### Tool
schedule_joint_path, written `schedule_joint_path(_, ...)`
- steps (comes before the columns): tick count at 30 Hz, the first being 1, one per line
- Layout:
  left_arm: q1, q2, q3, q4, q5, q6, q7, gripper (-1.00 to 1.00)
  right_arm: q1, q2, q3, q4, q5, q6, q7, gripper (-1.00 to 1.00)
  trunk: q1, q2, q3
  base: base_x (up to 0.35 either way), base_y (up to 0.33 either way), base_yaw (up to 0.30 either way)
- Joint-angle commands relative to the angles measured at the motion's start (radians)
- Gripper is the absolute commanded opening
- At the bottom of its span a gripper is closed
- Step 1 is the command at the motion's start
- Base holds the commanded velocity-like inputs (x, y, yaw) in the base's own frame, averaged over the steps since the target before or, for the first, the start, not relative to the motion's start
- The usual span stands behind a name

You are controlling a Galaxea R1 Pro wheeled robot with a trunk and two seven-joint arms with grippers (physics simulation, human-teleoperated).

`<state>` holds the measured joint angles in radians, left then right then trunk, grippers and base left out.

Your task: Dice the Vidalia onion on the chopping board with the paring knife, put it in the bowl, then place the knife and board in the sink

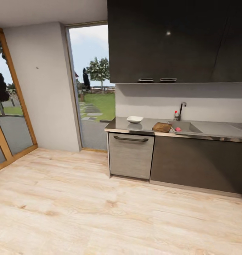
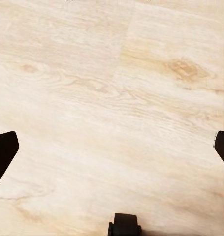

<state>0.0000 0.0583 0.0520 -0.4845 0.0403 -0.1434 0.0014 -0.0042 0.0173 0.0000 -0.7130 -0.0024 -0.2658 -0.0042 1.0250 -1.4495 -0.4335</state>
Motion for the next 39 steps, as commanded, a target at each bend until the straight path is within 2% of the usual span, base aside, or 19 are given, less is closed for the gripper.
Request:
schedule_joint_path(1, 0.0, 0.0, 0.0, 0.0, 0.004, -0.002, 0.0, 1.0, 0.0, 0.0, 0.0, 0.0, 0.0, -0.003, 0.0, 1.0, 0.0, 0.0, -0.001, 0.0, 0.0, -0.24)
schedule_joint_path(26, 0.0, 0.0, 0.0, 0.0, 0.004, -0.002, 0.0, 1.0, 0.0, 0.0, 0.0, 0.001, 0.0, -0.002, 0.0, 1.0, 0.0, 0.0, -0.001, 0.0, 0.0, -0.237)
schedule_joint_path(31, 0.0, 0.0, 0.0, 0.0, 0.004, -0.002, 0.0, 1.0, 0.0, 0.001, 0.0, 0.003, 0.001, -0.001, 0.0, 1.0, 0.0, 0.0, -0.001, 0.0, 0.0, -0.099)
schedule_joint_path(34, 0.0, 0.0, 0.0, 0.0, 0.004, -0.002, 0.0, 1.0, 0.0, 0.001, 0.001, 0.02, 0.001, -0.001, 0.0, 1.0, 0.0, 0.0, -0.001, 0.0, 0.0, -0.016)
schedule_joint_path(39, 0.0, 0.001, 0.001, 0.0, 0.004, -0.002, 0.0, 1.0, 0.0, 0.001, 0.001, 0.104, 0.001, -0.001, 0.0, 1.0, 0.0, 0.0, -0.001, 0.0, 0.0, -0.003)
